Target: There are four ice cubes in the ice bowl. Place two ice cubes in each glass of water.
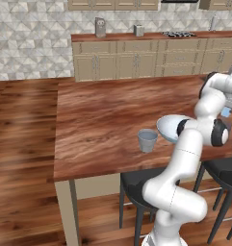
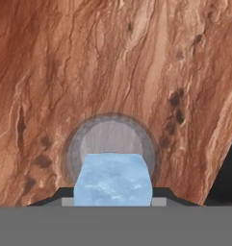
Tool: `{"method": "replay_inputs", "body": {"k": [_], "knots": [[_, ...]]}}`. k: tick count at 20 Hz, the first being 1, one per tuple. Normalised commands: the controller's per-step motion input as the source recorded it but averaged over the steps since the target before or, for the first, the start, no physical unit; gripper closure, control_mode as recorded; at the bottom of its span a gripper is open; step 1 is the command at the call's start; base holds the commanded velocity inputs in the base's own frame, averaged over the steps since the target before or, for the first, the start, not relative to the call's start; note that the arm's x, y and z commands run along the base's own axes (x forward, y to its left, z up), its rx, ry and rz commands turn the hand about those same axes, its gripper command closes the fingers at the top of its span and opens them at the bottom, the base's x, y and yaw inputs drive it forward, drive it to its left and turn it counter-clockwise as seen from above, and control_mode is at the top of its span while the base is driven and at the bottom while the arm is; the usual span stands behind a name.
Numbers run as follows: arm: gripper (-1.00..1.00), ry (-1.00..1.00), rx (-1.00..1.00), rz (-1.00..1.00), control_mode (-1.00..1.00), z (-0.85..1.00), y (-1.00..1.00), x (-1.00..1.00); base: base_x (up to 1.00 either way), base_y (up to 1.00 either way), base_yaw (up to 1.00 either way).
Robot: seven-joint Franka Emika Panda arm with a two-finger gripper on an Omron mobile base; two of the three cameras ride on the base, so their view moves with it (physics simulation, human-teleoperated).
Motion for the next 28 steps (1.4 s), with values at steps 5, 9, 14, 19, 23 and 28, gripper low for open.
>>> {"method": "replay_inputs", "body": {"k": [5, 9, 14, 19, 23, 28], "knots": [[1.00, 0.00, 0.02, -0.05, -1.00, -0.07, -0.04, 0.00, 0.00, 0.00, 0.00], [1.00, 0.00, 0.06, -0.02, -1.00, -0.07, 0.00, 0.02, 0.00, 0.00, 0.00], [1.00, 0.00, 0.05, -0.01, -1.00, -0.09, 0.00, 0.00, 0.00, 0.00, 0.00], [1.00, 0.03, 0.05, -0.01, -1.00, -0.11, 0.00, 0.03, 0.00, 0.00, 0.00], [1.00, 0.02, 0.04, 0.00, -1.00, -0.04, 0.00, 0.06, 0.00, 0.00, 0.00], [1.00, 0.01, 0.04, 0.00, -1.00, 0.00, 0.00, 0.03, 0.00, 0.00, 0.00]]}}
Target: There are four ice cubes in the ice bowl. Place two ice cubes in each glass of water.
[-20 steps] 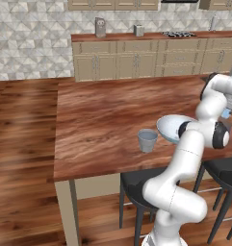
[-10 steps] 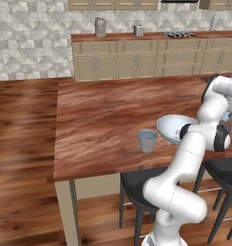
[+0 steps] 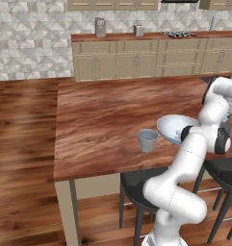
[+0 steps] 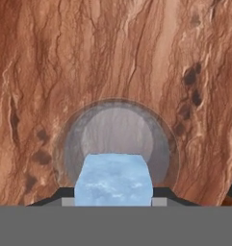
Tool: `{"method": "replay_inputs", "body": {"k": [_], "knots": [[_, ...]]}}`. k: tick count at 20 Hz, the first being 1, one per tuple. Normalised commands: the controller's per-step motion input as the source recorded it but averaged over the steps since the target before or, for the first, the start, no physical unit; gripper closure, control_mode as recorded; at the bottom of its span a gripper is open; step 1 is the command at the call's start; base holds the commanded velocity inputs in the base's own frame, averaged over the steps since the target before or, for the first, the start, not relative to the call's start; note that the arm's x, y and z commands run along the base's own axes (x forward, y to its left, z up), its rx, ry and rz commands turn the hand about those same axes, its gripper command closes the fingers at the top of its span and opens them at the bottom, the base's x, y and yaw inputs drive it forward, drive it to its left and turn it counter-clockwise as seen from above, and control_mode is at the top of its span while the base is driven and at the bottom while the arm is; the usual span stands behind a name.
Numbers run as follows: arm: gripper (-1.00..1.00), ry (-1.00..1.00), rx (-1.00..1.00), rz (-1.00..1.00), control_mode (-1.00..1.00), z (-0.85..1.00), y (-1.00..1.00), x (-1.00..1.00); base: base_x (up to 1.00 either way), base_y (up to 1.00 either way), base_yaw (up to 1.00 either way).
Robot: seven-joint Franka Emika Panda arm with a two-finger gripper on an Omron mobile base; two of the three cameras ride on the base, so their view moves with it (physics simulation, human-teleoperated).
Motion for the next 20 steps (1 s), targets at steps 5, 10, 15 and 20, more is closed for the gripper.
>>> {"method": "replay_inputs", "body": {"k": [5, 10, 15, 20], "knots": [[-1.00, 0.04, 0.03, 0.00, -1.00, 0.00, -0.08, 0.01, 0.00, 0.00, 0.00], [-1.00, 0.02, 0.03, 0.00, -1.00, 0.00, -0.03, 0.03, 0.00, 0.00, 0.00], [-1.00, 0.00, 0.05, 0.00, -1.00, 0.07, -0.02, 0.09, 0.00, 0.00, 0.00], [-1.00, 0.00, 0.03, 0.00, -1.00, 0.52, 0.21, -0.21, 0.00, 0.00, 0.00]]}}
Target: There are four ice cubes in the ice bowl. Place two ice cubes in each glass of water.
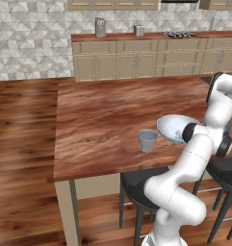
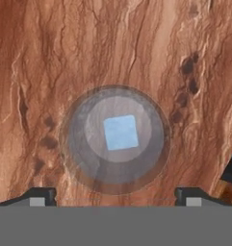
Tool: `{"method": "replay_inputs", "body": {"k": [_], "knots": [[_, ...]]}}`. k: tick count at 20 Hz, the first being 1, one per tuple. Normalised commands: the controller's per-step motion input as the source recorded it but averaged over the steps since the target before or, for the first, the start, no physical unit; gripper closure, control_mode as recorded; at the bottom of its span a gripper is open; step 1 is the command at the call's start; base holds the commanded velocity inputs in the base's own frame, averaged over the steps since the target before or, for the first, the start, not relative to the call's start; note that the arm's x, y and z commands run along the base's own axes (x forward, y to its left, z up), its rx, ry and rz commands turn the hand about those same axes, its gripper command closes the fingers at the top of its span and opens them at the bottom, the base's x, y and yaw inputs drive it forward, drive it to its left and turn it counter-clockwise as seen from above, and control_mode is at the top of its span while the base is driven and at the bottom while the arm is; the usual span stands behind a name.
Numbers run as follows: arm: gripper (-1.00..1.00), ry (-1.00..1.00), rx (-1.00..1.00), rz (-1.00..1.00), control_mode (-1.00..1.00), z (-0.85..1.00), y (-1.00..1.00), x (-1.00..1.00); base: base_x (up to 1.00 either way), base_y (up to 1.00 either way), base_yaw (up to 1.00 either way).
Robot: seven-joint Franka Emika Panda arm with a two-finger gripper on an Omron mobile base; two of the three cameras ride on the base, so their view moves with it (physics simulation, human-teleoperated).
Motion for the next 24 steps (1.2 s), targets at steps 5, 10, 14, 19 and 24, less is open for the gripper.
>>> {"method": "replay_inputs", "body": {"k": [5, 10, 14, 19, 24], "knots": [[-1.00, 0.01, 0.00, 0.00, -1.00, 0.07, 0.85, -0.64, 0.00, 0.00, 0.00], [-1.00, 0.01, 0.00, 0.00, -1.00, 0.00, 0.98, -0.24, 0.00, 0.00, 0.00], [-1.00, 0.03, 0.00, 0.00, -1.00, 0.00, 0.95, -0.44, 0.00, 0.00, 0.00], [-1.00, 0.02, 0.00, 0.00, -1.00, -0.11, 0.95, -0.49, 0.00, 0.00, 0.00], [-1.00, -0.01, 0.00, 0.00, -1.00, -0.43, 0.93, -0.76, 0.00, 0.00, 0.00]]}}
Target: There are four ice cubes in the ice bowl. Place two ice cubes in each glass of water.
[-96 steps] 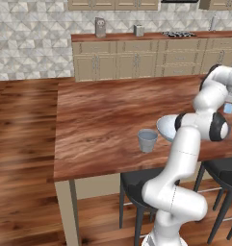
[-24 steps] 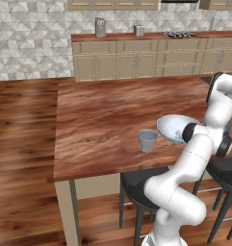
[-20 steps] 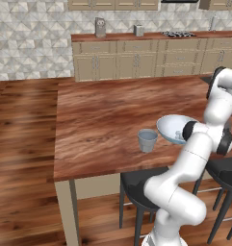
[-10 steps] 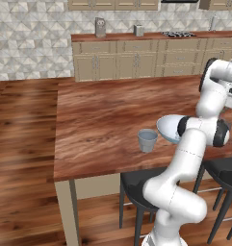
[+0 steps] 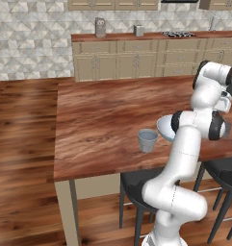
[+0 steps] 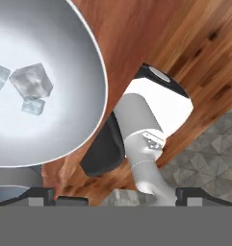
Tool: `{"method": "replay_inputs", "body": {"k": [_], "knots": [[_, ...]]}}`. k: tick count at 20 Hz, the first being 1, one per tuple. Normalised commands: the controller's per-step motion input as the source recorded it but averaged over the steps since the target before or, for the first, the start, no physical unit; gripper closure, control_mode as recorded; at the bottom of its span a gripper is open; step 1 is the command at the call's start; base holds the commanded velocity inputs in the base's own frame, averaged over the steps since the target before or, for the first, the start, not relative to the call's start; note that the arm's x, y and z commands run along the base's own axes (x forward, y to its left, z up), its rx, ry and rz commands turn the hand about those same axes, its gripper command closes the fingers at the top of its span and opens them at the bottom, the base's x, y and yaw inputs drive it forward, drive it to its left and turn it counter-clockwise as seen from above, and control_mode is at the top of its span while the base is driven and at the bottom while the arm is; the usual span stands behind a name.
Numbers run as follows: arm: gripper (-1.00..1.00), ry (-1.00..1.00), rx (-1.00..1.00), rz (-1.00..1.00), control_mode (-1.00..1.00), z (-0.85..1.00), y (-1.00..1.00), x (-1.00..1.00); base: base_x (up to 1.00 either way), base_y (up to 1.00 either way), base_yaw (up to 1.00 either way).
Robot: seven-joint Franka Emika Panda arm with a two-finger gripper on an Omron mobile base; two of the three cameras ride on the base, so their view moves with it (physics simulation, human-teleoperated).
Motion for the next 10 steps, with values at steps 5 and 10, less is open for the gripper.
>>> {"method": "replay_inputs", "body": {"k": [5, 10], "knots": [[-1.00, -0.12, -0.11, 0.05, -1.00, -0.26, 1.00, -0.63, 0.00, 0.00, 0.00], [-1.00, -0.26, -0.29, 0.08, -1.00, 0.08, 0.56, -0.23, 0.00, 0.00, 0.00]]}}
